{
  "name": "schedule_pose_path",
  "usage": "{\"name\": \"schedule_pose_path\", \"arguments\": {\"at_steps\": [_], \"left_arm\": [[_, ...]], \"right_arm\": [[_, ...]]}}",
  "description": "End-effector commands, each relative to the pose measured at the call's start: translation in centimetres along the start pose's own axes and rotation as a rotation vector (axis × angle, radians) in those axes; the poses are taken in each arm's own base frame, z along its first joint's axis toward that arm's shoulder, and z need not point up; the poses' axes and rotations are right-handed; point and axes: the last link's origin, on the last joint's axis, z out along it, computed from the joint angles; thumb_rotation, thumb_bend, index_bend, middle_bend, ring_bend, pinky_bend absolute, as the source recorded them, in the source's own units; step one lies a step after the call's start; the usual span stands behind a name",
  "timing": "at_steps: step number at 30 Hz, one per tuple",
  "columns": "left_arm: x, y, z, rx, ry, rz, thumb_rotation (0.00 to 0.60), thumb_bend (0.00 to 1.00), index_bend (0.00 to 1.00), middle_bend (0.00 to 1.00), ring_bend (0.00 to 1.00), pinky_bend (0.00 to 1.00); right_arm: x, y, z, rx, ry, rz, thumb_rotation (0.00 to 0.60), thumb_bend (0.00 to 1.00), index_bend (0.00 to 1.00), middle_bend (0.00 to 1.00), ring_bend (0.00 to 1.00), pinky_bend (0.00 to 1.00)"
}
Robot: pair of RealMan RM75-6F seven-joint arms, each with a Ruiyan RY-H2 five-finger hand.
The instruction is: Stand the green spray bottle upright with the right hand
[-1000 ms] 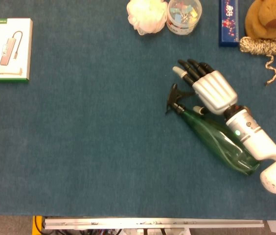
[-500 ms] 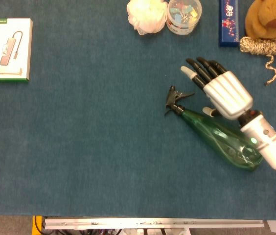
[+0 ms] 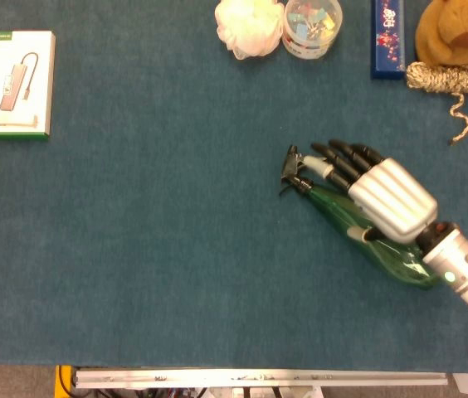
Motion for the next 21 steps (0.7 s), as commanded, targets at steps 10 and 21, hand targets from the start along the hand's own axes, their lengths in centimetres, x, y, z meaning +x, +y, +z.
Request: {"name": "schedule_pose_path", "arguments": {"at_steps": [10, 21], "left_arm": [[0.1, 0.1, -0.1, -0.004, 0.001, -0.008, 0.6, 0.0, 0.51, 0.43, 0.32, 0.46], [0.0, 0.2, -0.2, -0.011, -0.01, -0.011, 0.6, 0.0, 0.51, 0.43, 0.32, 0.46]], "right_arm": [[-1.7, -1.2, -1.5, 0.053, -0.111, 0.007, 0.6, 0.0, 0.02, 0.01, 0.0, 0.16], [-2.4, 0.1, -3.5, -0.003, -0.177, -0.097, 0.6, 0.0, 0.02, 0.0, 0.0, 0.14]]}}
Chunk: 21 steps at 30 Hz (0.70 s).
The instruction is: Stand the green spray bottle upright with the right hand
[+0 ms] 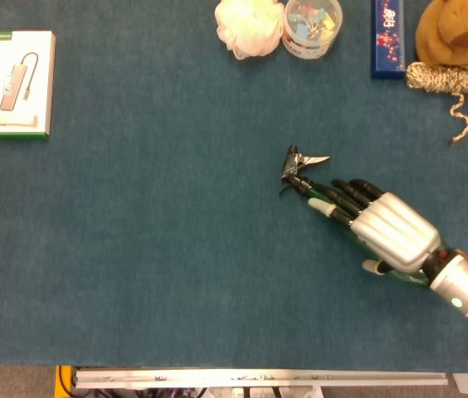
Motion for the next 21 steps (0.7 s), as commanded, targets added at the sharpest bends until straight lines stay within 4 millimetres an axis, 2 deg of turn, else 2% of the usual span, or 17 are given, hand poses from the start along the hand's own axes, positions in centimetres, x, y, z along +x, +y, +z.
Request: {"name": "schedule_pose_path", "arguments": {"at_steps": [1, 14, 21], "left_arm": [[0.0, 0.0, 0.0, 0.0, -0.004, -0.001, 0.6, 0.0, 0.51, 0.43, 0.32, 0.46], [-0.1, 0.1, 0.0, -0.001, -0.014, -0.001, 0.6, 0.0, 0.51, 0.43, 0.32, 0.46], [-0.2, 0.1, 0.0, 0.0, -0.018, 0.001, 0.6, 0.0, 0.51, 0.43, 0.32, 0.46]], "right_arm": [[-0.4, 0.7, -0.6, -0.031, -0.026, -0.012, 0.6, 0.0, 0.02, 0.0, 0.0, 0.14], [-0.6, 4.2, -2.6, -0.171, -0.038, -0.118, 0.6, 0.0, 0.02, 0.0, 0.0, 0.14], [-0.3, 6.8, -3.1, -0.27, -0.016, -0.156, 0.6, 0.0, 0.02, 0.0, 0.0, 0.14]]}}
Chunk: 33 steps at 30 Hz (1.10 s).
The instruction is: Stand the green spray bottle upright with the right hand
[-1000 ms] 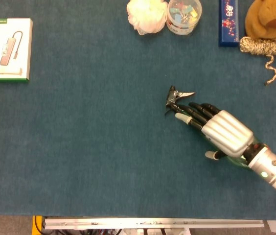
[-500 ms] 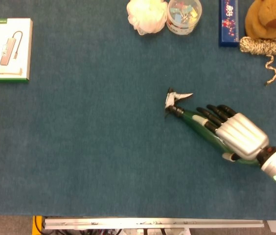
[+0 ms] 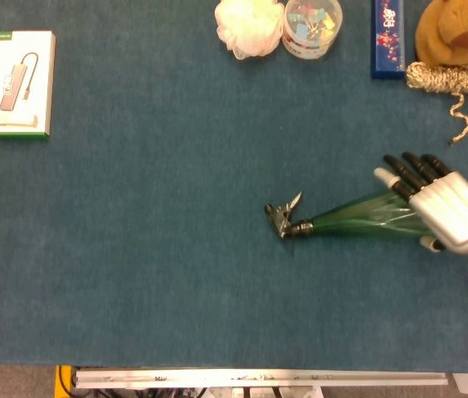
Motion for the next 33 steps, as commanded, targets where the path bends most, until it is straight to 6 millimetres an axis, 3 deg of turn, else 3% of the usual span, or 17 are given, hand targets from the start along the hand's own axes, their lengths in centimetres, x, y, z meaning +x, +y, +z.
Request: {"name": "schedule_pose_path", "arguments": {"at_steps": [1, 10, 20, 33], "left_arm": [[-0.1, 0.0, 0.0, 0.0, -0.002, 0.002, 0.6, 0.0, 0.51, 0.43, 0.32, 0.46], [0.0, 0.0, 0.0, 0.002, -0.002, -0.003, 0.6, 0.0, 0.51, 0.43, 0.32, 0.46], [0.1, 0.0, -0.1, -0.003, 0.001, -0.009, 0.6, 0.0, 0.51, 0.43, 0.32, 0.46], [0.4, -0.1, -0.2, -0.002, 0.007, -0.021, 0.6, 0.0, 0.51, 0.43, 0.32, 0.46]], "right_arm": [[0.0, 1.2, 0.3, -0.051, 0.015, -0.012, 0.6, 0.0, 0.02, 0.0, 0.0, 0.14], [0.3, 2.8, 0.5, -0.123, 0.01, 0.026, 0.6, 0.0, 0.02, 0.0, 0.0, 0.14], [1.5, 0.4, 0.6, -0.028, -0.114, 0.066, 0.6, 0.0, 0.02, 0.01, 0.0, 0.14], [2.3, -3.2, 4.2, 0.075, -0.207, -0.064, 0.6, 0.0, 0.02, 0.04, 0.0, 0.14]]}}
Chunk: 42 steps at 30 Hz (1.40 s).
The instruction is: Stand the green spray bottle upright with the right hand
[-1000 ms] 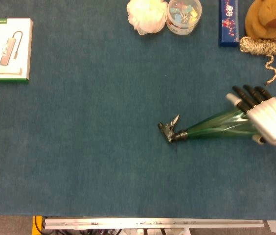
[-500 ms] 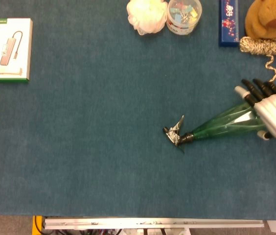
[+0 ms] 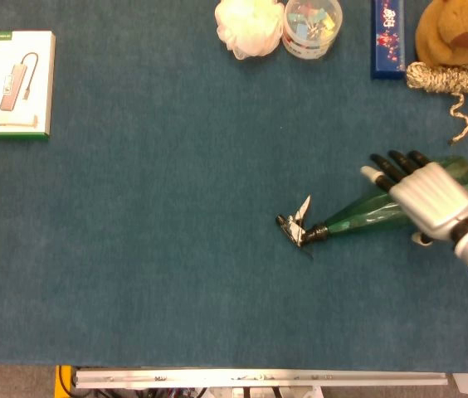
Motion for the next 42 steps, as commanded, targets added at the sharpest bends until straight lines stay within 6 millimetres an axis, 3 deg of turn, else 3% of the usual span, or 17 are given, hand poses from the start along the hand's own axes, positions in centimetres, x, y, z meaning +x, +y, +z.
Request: {"name": "schedule_pose_path", "arguments": {"at_steps": [1, 11, 18, 27, 35, 42], "left_arm": [[0.1, 0.0, 0.0, 0.001, 0.001, -0.001, 0.6, 0.0, 0.51, 0.43, 0.32, 0.46], [0.4, -0.2, -0.1, 0.002, 0.008, -0.008, 0.6, 0.0, 0.5, 0.43, 0.32, 0.46], [0.4, -0.2, -0.1, 0.001, 0.008, -0.009, 0.6, 0.0, 0.5, 0.43, 0.32, 0.46], [0.4, -0.2, -0.1, 0.003, 0.006, -0.007, 0.6, 0.0, 0.5, 0.43, 0.32, 0.46], [0.5, -0.3, -0.1, 0.005, 0.007, -0.009, 0.6, 0.0, 0.5, 0.43, 0.32, 0.46], [0.5, -0.2, -0.2, 0.007, 0.009, -0.011, 0.6, 0.0, 0.5, 0.43, 0.32, 0.46]], "right_arm": [[0.3, -1.4, 1.2, 0.04, -0.027, -0.032, 0.6, 0.0, 0.02, 0.04, 0.0, 0.14], [-0.1, -2.9, 2.6, 0.06, -0.061, -0.078, 0.6, 0.0, 0.02, 0.07, 0.0, 0.14], [0.0, -3.0, 2.8, 0.049, -0.042, -0.091, 0.6, 0.0, 0.09, 0.15, 0.02, 0.15], [-0.4, -3.1, 3.1, 0.043, -0.037, -0.11, 0.6, 0.0, 0.16, 0.26, 0.12, 0.25], [-0.5, -3.2, 3.3, 0.044, -0.012, -0.116, 0.6, 0.01, 0.27, 0.37, 0.24, 0.43], [-0.6, -3.2, 3.3, 0.04, 0.01, -0.114, 0.6, 0.05, 0.39, 0.5, 0.38, 0.52]]}}
